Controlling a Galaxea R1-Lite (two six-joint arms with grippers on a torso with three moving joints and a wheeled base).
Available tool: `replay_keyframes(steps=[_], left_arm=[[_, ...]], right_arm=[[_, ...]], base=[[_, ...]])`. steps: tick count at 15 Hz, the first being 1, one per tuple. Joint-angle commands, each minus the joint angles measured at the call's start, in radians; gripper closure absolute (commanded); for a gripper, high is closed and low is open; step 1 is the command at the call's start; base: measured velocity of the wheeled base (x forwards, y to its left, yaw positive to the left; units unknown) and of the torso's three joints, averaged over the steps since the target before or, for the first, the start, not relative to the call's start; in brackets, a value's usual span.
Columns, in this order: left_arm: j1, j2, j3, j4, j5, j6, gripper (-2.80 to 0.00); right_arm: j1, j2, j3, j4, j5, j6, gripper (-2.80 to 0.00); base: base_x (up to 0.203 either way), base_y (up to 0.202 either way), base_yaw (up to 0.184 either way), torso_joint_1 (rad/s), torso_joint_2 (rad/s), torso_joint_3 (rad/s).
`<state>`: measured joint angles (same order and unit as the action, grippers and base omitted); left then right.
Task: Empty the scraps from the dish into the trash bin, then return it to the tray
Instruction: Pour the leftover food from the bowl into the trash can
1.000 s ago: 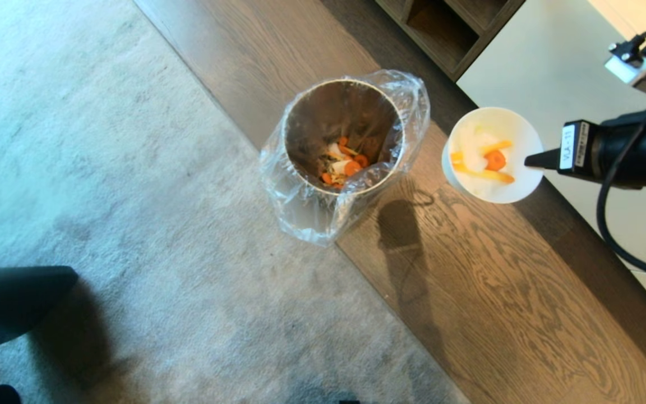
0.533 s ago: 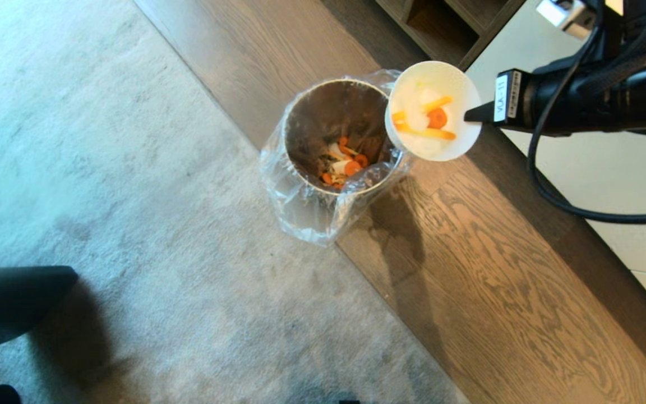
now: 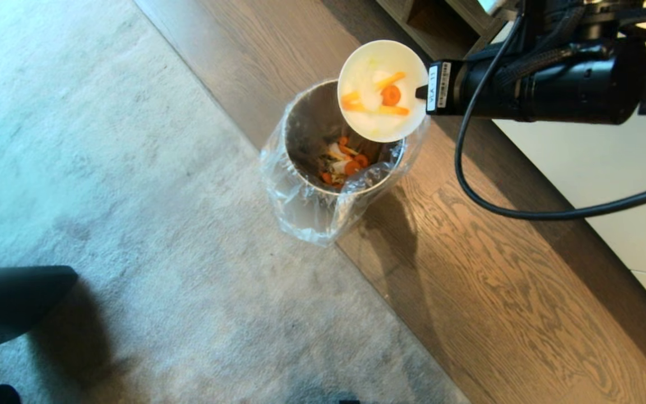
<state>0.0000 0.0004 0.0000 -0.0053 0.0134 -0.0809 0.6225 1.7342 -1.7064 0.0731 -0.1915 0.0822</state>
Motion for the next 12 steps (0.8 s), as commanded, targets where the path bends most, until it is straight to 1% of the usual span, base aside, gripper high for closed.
replay_keyframes(steps=[1,4,5,8,11,12], left_arm=[[0.0,0.0,0.0,-0.001,0.0,0.0,0.0],[0.0,0.0,0.0,-0.001,0.0,0.0,0.0],[0.0,0.0,0.0,-0.001,0.0,-0.001,0.0],[0.0,0.0,0.0,-0.001,0.0,0.0,0.0],[0.0,0.0,0.0,-0.001,0.0,0.0,0.0],[0.0,0.0,0.0,-0.001,0.0,0.0,0.0]], right_arm=[[0.006,0.015,0.022,-0.099,-0.003,-0.052,0.0],[0.005,0.011,0.094,-0.287,-0.013,-0.2,0.0],[0.005,0.008,0.133,-0.366,-0.013,-0.261,0.0],[0.005,-0.004,0.252,-0.534,-0.01,-0.436,0.0],[0.009,-0.01,0.311,-0.668,0.002,-0.564,0.0],[0.009,-0.011,0.319,-0.697,0.03,-0.592,0.0]], base=[[0.0,0.0,0.0,0.0,0.0,0.0],[0.0,0.0,0.0,0.0,0.0,0.0],[0.0,0.0,0.0,0.0,0.0,0.0],[0.0,0.0,0.0,0.0,0.0,0.0],[0.0,0.0,0.0,0.0,0.0,0.0],[0.0,0.0,0.0,0.0,0.0,0.0]])
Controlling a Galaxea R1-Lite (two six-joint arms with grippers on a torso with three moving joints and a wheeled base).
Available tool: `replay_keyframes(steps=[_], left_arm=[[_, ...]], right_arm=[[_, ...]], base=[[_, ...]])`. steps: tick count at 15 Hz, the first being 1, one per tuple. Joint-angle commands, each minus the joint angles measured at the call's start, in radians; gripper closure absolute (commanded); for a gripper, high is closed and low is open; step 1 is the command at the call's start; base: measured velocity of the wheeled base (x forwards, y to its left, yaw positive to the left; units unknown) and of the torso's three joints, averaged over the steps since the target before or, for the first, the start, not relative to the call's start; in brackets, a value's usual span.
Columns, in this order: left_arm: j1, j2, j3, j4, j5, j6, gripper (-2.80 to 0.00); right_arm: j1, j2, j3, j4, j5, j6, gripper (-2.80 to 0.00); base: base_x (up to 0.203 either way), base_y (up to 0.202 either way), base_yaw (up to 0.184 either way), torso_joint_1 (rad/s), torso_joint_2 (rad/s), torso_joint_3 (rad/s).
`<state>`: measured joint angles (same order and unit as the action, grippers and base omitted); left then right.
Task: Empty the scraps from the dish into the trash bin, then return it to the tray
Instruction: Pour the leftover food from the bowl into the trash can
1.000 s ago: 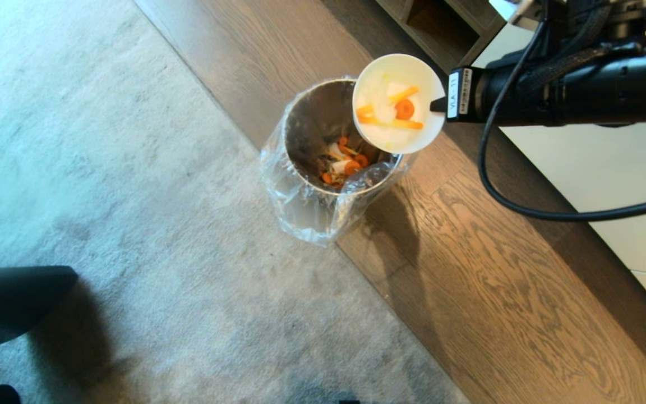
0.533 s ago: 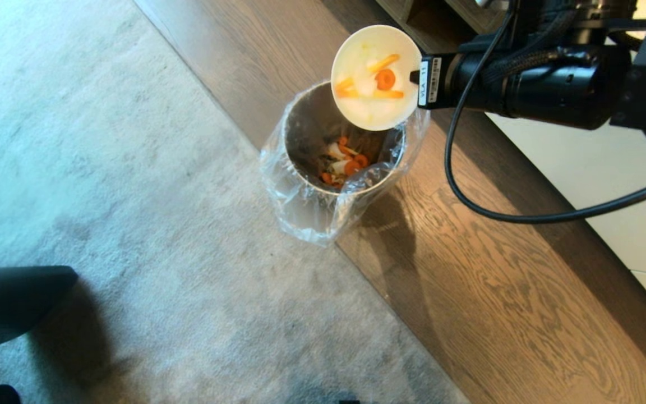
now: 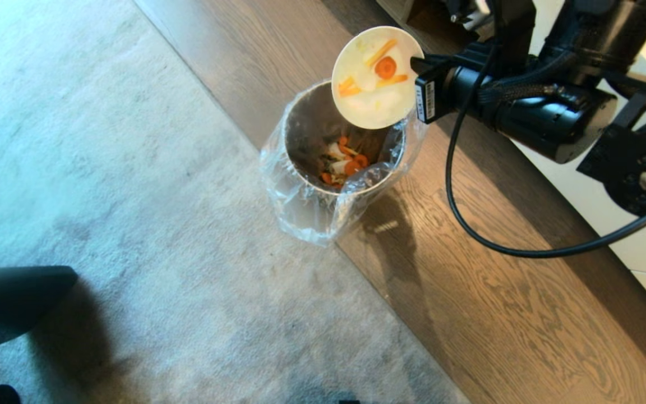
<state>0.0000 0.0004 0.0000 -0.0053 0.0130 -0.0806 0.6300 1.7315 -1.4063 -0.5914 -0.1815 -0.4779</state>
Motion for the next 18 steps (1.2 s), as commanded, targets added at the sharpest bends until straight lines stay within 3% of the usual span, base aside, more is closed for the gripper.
replay_keyframes(steps=[1,7,11,18], left_arm=[[0.0,0.0,0.0,-0.001,0.001,-0.001,0.0],[0.0,0.0,0.0,-0.001,0.001,-0.001,0.0],[0.0,0.0,0.0,-0.001,0.001,-0.001,0.0],[0.0,0.0,0.0,-0.001,0.001,-0.001,0.0]], right_arm=[[0.002,-0.009,0.026,-0.061,0.051,-0.061,0.0],[0.007,-0.001,0.065,-0.255,0.117,-0.284,0.0],[0.044,0.009,0.116,-0.38,0.116,-0.377,0.0],[0.059,0.11,0.12,-0.648,0.118,-0.467,0.0]], base=[[0.0,0.0,0.0,0.0,0.0,0.0],[0.0,0.0,0.0,0.0,0.0,0.0],[0.0,0.0,0.0,0.0,0.0,0.0],[0.0,0.0,0.0,0.0,0.0,0.0]])
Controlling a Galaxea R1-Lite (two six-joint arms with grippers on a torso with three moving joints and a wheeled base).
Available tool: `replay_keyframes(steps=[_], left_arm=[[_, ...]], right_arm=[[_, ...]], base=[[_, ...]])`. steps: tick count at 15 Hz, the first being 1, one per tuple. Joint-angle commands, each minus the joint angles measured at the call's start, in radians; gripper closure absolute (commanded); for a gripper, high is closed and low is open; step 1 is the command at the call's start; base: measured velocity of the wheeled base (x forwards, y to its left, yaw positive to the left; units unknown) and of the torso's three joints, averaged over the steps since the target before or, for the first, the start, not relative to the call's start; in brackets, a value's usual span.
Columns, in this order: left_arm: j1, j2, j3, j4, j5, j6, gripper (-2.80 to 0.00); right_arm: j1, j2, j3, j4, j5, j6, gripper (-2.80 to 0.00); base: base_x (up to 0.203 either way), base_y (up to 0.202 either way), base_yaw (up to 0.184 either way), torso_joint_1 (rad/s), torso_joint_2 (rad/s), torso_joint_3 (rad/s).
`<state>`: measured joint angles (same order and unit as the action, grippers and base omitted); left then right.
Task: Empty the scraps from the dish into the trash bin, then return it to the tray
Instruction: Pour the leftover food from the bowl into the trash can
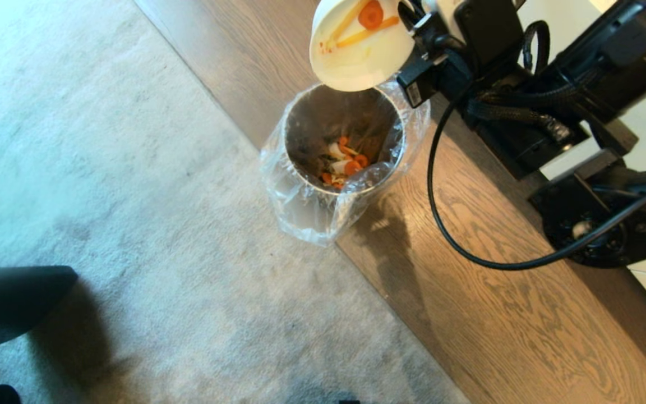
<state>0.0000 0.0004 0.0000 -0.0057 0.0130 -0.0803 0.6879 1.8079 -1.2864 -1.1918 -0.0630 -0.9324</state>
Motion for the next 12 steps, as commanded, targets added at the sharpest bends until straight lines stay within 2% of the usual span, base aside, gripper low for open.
replay_keyframes(steps=[1,4,6,8,12], left_arm=[[0.0,0.0,0.0,0.0,0.001,-0.002,0.0],[0.0,0.0,0.0,0.0,0.001,-0.001,0.0],[0.0,0.0,0.0,0.0,0.001,-0.001,0.0],[0.0,0.0,0.0,0.0,0.001,-0.001,0.0],[0.0,0.0,0.0,0.0,0.001,-0.001,0.0]], right_arm=[[0.001,0.038,0.001,-0.07,0.0,-0.018,0.0],[0.002,0.042,0.002,-0.129,0.021,-0.057,0.0],[0.001,0.042,0.005,-0.159,0.144,-0.078,0.0],[0.001,0.04,0.015,-0.187,0.213,-0.12,0.0],[0.0,0.021,0.057,-0.206,0.252,-0.166,0.0]], base=[[0.0,0.0,0.0,0.0,0.0,0.0],[0.0,0.0,0.0,0.0,0.0,0.0],[0.0,0.0,0.0,0.0,0.0,0.0],[0.0,0.0,0.0,0.0,0.0,0.0],[0.0,0.0,0.0,0.0,0.0,0.0]])
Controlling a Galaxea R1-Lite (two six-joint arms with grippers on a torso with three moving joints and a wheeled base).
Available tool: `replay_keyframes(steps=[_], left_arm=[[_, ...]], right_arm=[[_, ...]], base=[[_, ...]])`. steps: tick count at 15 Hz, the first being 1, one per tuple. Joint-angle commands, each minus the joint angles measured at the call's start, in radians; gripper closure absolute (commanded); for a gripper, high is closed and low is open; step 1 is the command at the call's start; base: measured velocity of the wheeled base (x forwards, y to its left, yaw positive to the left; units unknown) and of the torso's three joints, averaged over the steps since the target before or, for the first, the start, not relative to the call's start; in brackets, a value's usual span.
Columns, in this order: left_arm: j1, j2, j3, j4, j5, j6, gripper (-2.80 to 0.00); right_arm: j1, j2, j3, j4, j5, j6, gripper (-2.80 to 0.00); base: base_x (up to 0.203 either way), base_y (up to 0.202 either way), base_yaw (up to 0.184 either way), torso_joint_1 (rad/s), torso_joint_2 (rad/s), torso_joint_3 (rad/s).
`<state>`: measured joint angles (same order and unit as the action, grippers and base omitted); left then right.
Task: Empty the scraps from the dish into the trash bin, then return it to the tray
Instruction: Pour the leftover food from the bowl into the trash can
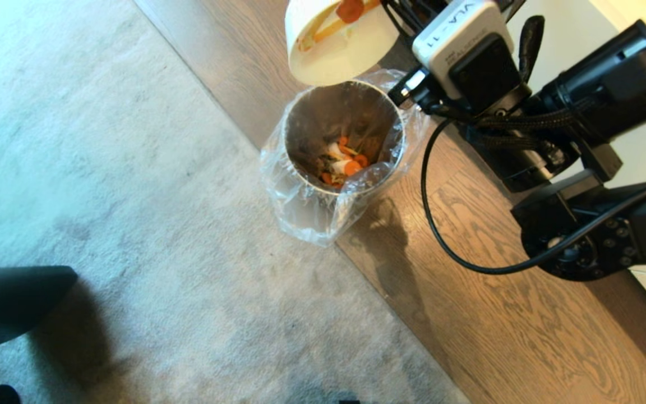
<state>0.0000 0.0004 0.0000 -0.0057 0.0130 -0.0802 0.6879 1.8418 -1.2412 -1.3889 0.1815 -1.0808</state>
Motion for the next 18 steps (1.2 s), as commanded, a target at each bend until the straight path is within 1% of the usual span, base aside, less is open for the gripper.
replay_keyframes(steps=[1,2,5,13,18], left_arm=[[0.0,0.0,0.0,0.0,0.001,-0.001,0.0],[0.0,0.0,0.0,0.0,0.001,-0.001,0.0],[0.0,0.0,0.0,0.0,0.001,-0.001,0.0],[0.0,0.0,0.0,0.0,0.001,-0.001,0.0],[0.0,0.0,0.0,0.0,0.001,-0.001,0.0]], right_arm=[[-0.001,-0.015,0.02,-0.009,0.026,-0.034,0.0],[-0.001,-0.016,0.027,-0.009,0.029,-0.037,0.0],[-0.004,-0.01,0.031,-0.016,0.029,-0.096,0.0],[-0.045,0.002,0.024,-0.148,0.027,-0.18,0.0],[-0.045,-0.001,0.029,-0.157,0.027,-0.185,0.0]], base=[[0.0,0.0,0.0,0.0,0.0,0.0],[0.0,0.0,0.0,0.0,0.0,0.0],[0.0,0.0,0.0,0.0,0.0,0.0],[0.0,0.0,0.0,0.0,0.0,0.0],[0.0,0.0,0.0,0.0,0.0,0.0]])
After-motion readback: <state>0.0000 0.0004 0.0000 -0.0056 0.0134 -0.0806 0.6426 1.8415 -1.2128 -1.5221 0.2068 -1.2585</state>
